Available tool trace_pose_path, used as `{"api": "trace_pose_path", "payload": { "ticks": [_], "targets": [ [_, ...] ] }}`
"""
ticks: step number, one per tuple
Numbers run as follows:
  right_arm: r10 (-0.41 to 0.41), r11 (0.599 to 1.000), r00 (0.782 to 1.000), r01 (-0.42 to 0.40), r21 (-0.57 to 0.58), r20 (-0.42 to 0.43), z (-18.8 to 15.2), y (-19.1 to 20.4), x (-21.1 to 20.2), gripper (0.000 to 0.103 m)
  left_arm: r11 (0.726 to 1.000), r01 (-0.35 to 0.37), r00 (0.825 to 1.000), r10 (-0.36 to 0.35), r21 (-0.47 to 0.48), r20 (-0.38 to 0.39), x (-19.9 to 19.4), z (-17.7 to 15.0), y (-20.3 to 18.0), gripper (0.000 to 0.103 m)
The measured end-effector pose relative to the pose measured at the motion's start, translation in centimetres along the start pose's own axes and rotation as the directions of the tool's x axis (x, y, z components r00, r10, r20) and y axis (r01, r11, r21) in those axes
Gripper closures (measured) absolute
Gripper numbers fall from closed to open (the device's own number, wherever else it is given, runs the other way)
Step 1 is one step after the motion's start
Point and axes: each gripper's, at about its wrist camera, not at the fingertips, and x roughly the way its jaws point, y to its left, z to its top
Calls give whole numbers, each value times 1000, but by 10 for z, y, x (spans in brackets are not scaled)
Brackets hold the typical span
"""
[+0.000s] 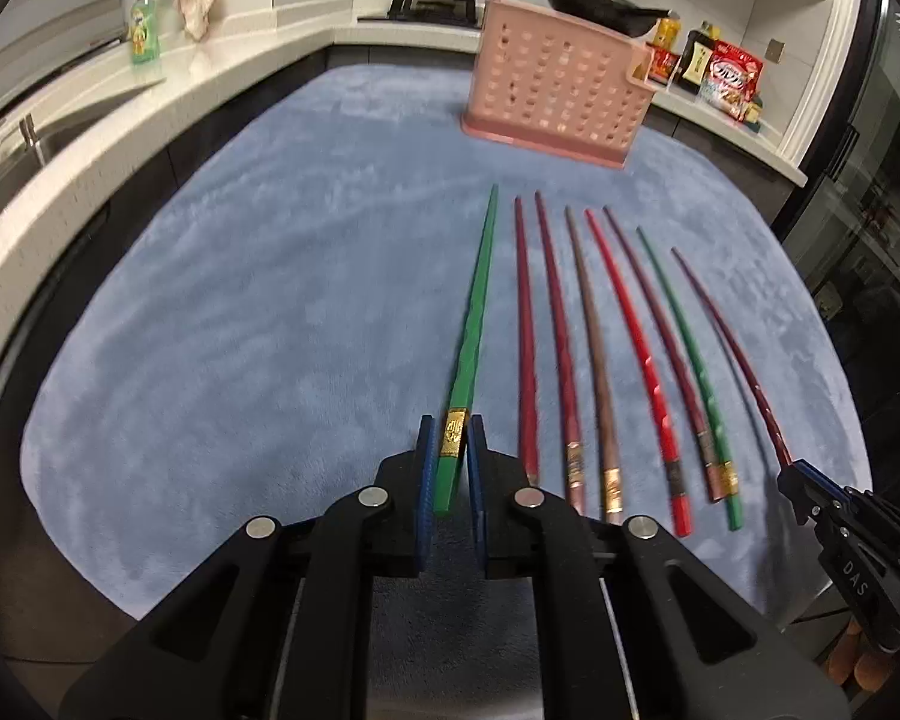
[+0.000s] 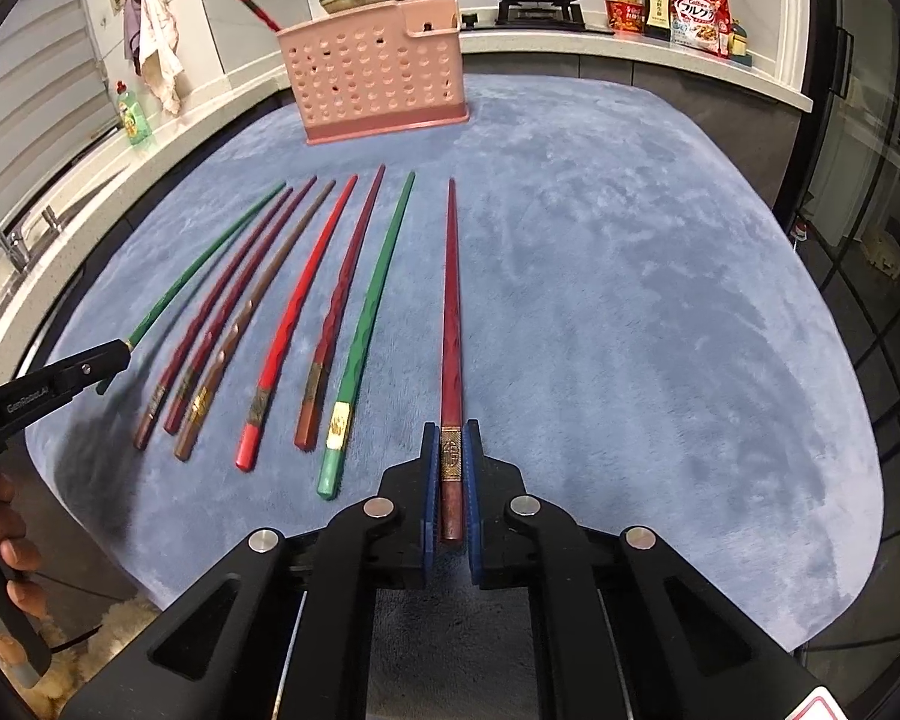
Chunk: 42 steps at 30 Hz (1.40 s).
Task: Organize utensils
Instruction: 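Lift and carry both chopsticks over the pink holder with both tools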
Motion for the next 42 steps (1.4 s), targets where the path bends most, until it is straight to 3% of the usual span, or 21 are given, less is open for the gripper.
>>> {"api": "trace_pose_path", "payload": {
  "ticks": [10, 12, 20, 23, 28, 32, 42],
  "targets": [
    [29, 999, 992, -33, 31, 119, 41, -11, -43, 96, 999, 46, 995, -45, -6, 94, -48, 33, -2, 94],
    [33, 999, 989, -39, 36, 146, 53, -15, -50, 96, 999, 43, 992, -42, -5, 116, -56, 42, -3, 99],
    [28, 998, 958, -42, 44, 286, 103, -26, -84, 96, 999, 41, 982, -43, 16, 184, -74, 75, -7, 99],
    [25, 998, 951, -43, 51, 307, 108, -28, -88, 96, 999, 51, 986, -52, 12, 156, -66, 70, 0, 98],
    [28, 996, 949, -52, 69, 313, 105, -30, -91, 96, 996, 79, 996, -77, -35, 38, -37, 39, 14, 98],
    [28, 996, 948, -54, 76, 316, 105, -31, -93, 96, 996, 83, 996, -85, -44, -35, -15, 10, 16, 89],
    [30, 995, 949, -57, 77, 314, 105, -31, -94, 96, 997, 75, 993, -77, -28, -91, 10, -10, 8, 88]
  ]
}}
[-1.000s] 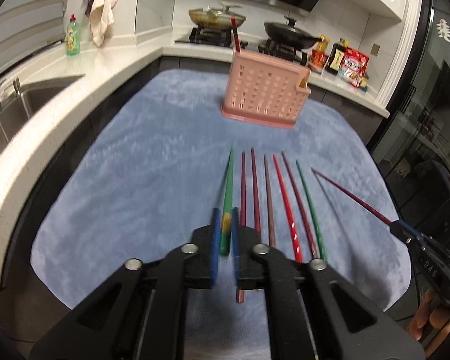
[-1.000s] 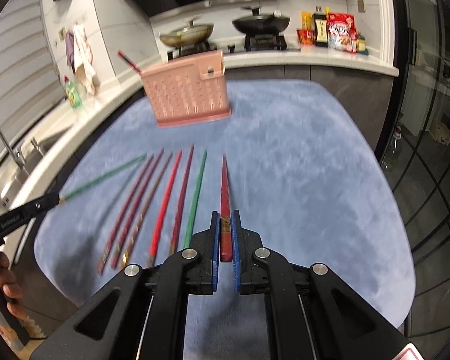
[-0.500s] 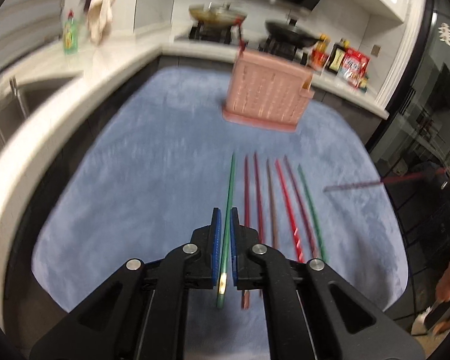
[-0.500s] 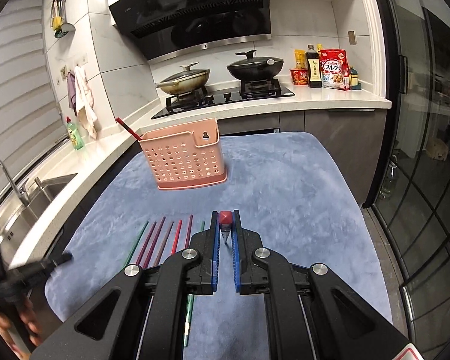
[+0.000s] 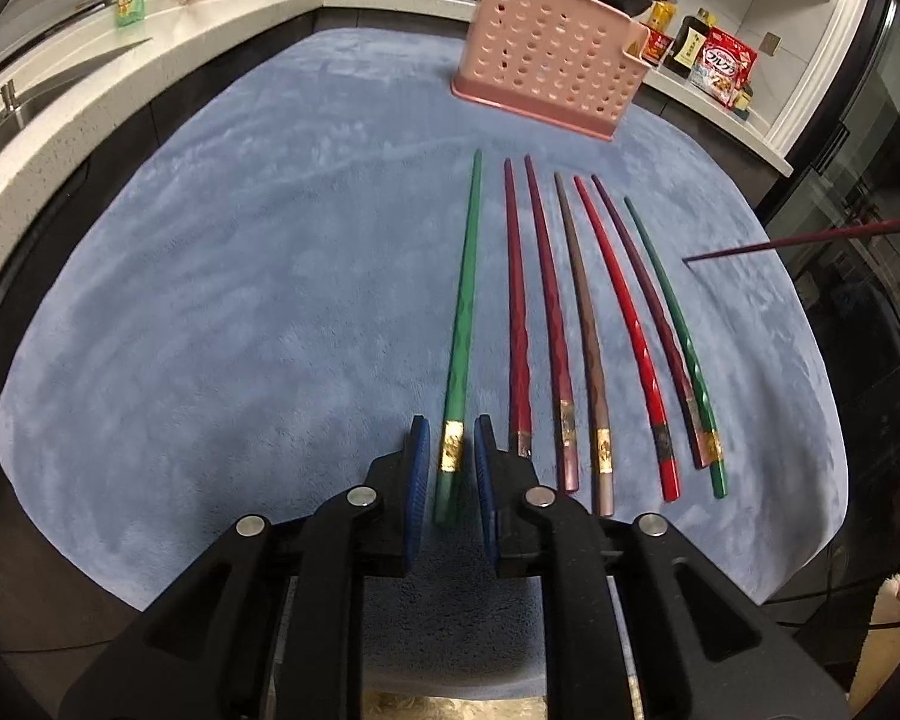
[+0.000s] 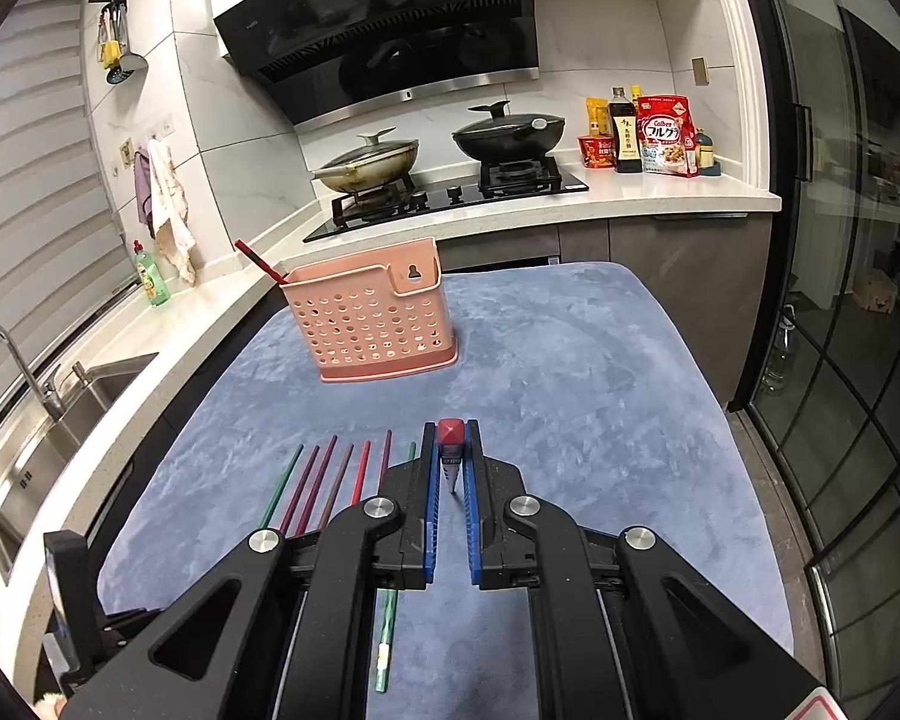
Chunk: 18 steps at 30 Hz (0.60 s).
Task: Organize utensils
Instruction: 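Lift and carry both chopsticks over the pink holder with both tools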
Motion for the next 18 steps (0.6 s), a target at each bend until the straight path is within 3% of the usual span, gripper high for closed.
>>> {"api": "trace_pose_path", "payload": {
  "ticks": [11, 14, 18],
  "targets": [
    [-2, 1000, 1000, 2, 2, -1, 0, 2, -1, 96, 1000, -10, 1000, 10, -7, -14, 10, -5, 0, 89],
    [-1, 1000, 1000, 1, 4, -2, 0, 2, -1, 96, 1000, -22, 1000, 22, -7, -12, 9, -6, 0, 94],
    [-1, 1000, 1000, 1, 3, -2, 1, 2, -2, 96, 1000, -16, 1000, 16, -10, -15, 8, -5, 1, 95]
  ]
}}
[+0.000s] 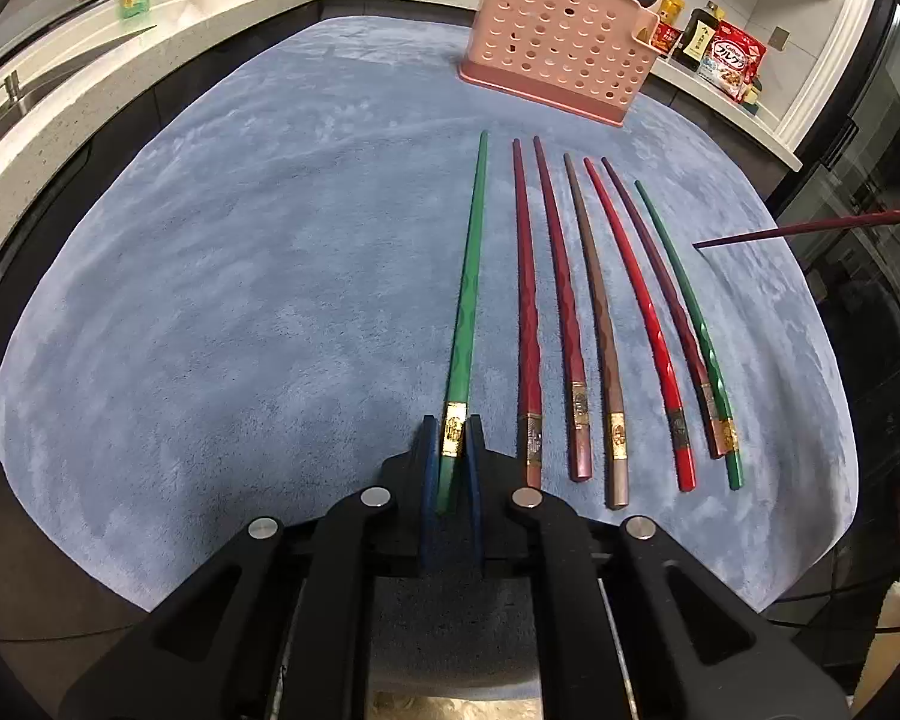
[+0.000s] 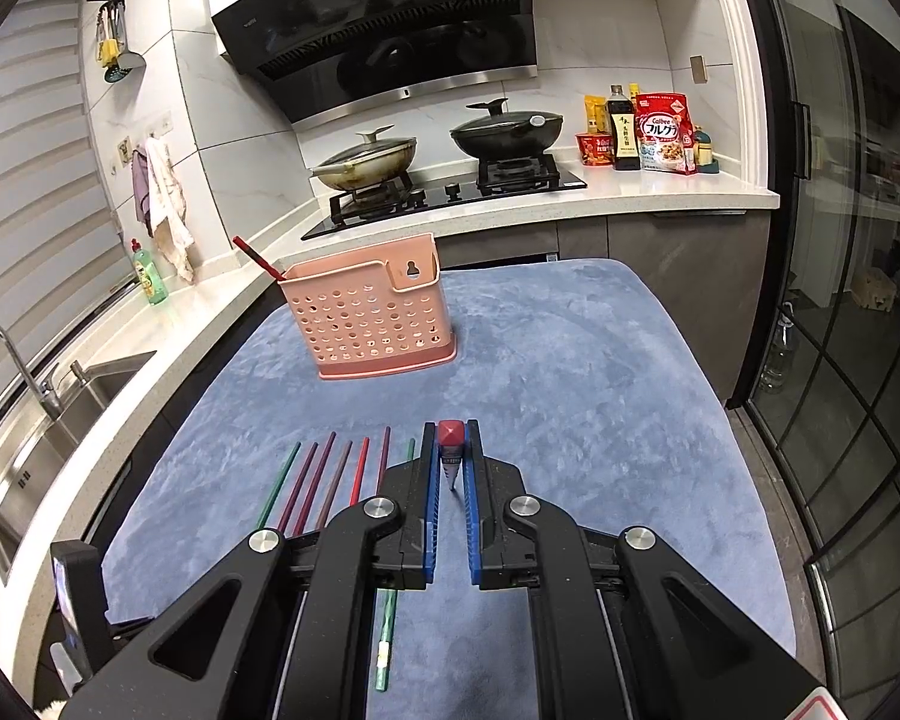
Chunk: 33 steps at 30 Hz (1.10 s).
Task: Organize utensils
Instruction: 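Lift and carry both chopsticks over the pink holder with both tools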
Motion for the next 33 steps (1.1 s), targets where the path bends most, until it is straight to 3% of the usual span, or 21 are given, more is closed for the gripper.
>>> {"api": "trace_pose_path", "payload": {
  "ticks": [5, 10, 15, 21, 31, 33],
  "targets": [
    [0, 1000, 1000, 0, -7, 8, 1, 1, 0, 96, 1000, -13, 999, 13, 13, 39, -21, 9, -2, 95],
    [2, 1000, 999, 0, -27, 41, 11, 4, 0, 96, 1000, -8, 987, 5, 24, 159, -66, 41, -5, 95],
    [20, 999, 998, -18, -34, 68, 28, 3, 3, 96, 999, -34, 957, 22, 36, 288, -104, 89, -9, 95],
    [44, 999, 995, -42, -25, 92, 54, 2, 14, 96, 998, -39, 921, 20, 42, 388, -127, 156, -17, 96],
    [129, 992, 981, -130, -3, 143, 113, 7, 38, 96, 997, 1, 876, -36, 73, 482, -147, 239, -48, 96],
    [145, 989, 974, -146, -9, 171, 135, 11, 44, 96, 997, 14, 857, -53, 79, 512, -155, 259, -57, 96]
  ]
}}
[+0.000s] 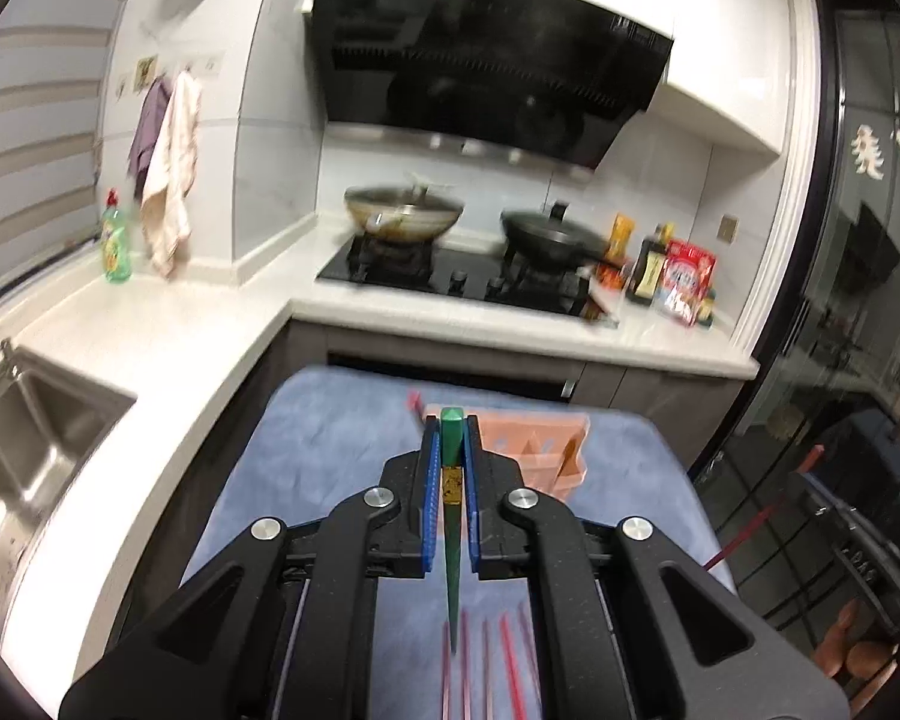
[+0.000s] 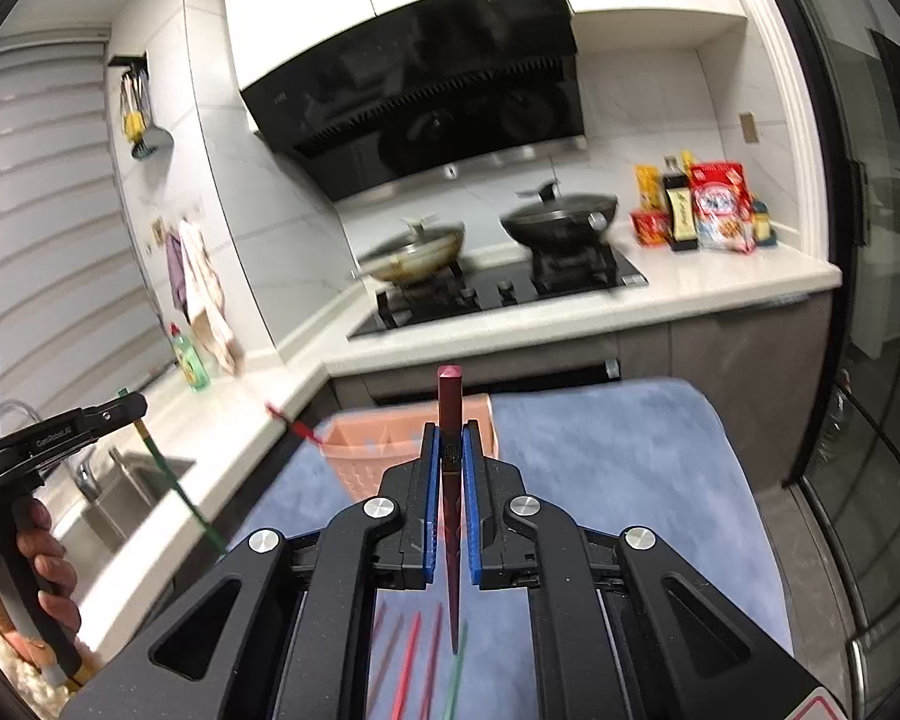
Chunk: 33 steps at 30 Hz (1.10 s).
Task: Organize utensils
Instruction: 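Lift and carry both chopsticks over the pink holder with both tools, then lower both chopsticks into the holder and open both tools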
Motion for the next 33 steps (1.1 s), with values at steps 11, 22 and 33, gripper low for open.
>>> {"api": "trace_pose_path", "payload": {
  "ticks": [11, 22, 33],
  "targets": [
    [53, 998, 985, -56, 14, 166, 85, 20, 62, 96, 1000, -5, 983, 6, -7, 181, 33, 93, -26, 96],
    [57, 997, 993, -62, 45, 99, 78, 21, 141, 96, 998, -60, 987, 61, -6, 148, 105, 86, -21, 96],
    [33, 999, 999, -32, 32, -20, 43, 15, 176, 92, 997, -78, 997, 78, -19, -10, 159, 42, 1, 96]
  ]
}}
